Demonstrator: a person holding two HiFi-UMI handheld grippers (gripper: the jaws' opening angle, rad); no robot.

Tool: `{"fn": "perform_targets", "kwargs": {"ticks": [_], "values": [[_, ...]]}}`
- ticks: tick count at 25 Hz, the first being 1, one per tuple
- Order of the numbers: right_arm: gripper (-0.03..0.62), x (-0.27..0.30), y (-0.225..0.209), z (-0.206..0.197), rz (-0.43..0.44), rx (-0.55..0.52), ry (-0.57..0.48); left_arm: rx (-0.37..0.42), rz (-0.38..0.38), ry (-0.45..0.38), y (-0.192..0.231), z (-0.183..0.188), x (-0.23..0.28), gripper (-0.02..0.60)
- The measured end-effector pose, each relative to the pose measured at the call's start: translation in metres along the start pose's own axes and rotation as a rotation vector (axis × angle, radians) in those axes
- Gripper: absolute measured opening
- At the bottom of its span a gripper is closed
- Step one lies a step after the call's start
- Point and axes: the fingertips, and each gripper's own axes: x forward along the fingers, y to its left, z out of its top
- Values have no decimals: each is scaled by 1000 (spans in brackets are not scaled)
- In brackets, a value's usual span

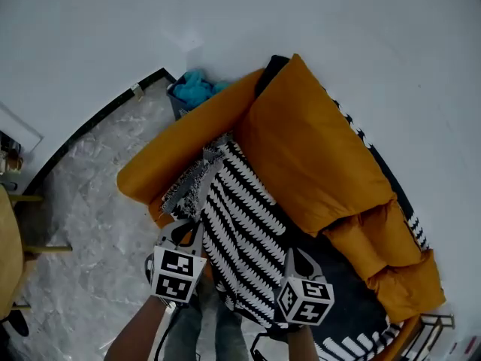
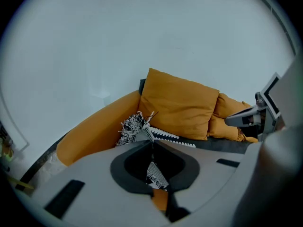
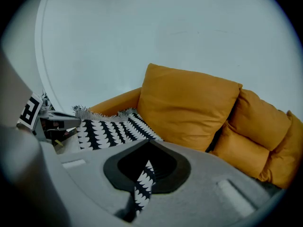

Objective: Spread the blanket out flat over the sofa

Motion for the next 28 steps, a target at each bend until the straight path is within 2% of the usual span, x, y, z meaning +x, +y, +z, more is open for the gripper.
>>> {"fn": "perform_targets", "kwargs": {"ticks": [19,28], "values": [[5,-6,77,12,87,-123,4,-103,97,-14,62,-35,-62,17],[5,1,99,20,123,-168,10,-148,145,-3,86,-48,-75,17]]}}
